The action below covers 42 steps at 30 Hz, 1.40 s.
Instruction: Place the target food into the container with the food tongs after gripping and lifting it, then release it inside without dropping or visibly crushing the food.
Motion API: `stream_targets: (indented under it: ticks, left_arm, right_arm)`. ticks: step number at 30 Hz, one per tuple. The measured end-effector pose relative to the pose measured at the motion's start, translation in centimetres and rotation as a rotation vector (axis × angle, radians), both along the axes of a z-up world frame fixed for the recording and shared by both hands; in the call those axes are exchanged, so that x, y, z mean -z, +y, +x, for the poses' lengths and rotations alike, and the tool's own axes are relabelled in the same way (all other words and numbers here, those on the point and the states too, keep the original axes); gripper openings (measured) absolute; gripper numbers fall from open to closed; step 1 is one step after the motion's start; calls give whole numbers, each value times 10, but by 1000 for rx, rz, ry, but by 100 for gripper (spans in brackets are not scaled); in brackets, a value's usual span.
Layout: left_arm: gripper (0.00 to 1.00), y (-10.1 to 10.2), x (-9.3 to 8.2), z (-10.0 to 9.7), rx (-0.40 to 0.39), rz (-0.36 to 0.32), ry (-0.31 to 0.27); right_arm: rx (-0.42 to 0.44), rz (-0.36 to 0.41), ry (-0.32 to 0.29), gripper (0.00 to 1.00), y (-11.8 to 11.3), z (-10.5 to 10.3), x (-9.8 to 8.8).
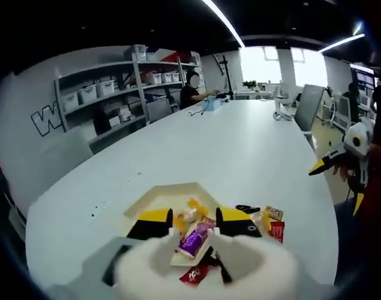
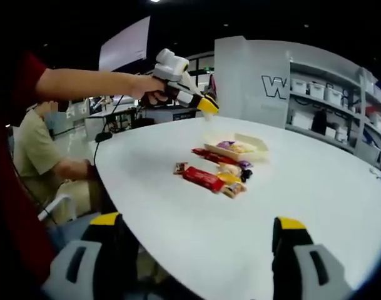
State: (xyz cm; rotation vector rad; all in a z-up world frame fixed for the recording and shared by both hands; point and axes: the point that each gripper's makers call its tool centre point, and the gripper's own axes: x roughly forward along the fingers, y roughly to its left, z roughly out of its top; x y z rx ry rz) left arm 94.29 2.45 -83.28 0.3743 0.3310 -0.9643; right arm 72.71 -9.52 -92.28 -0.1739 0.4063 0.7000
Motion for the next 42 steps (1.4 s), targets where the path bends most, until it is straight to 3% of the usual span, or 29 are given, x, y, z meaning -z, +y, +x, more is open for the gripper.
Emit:
stream_targets:
  ticks: [30,42]
  left_arm:
    - [28,0,19,-35,16,-103,61]
    - [28,3,34,-41,20,-104,85]
  right_arm:
    - [-13,1,11,99,7,-4,3]
    - [-19,-1,10,99,10,-6,3]
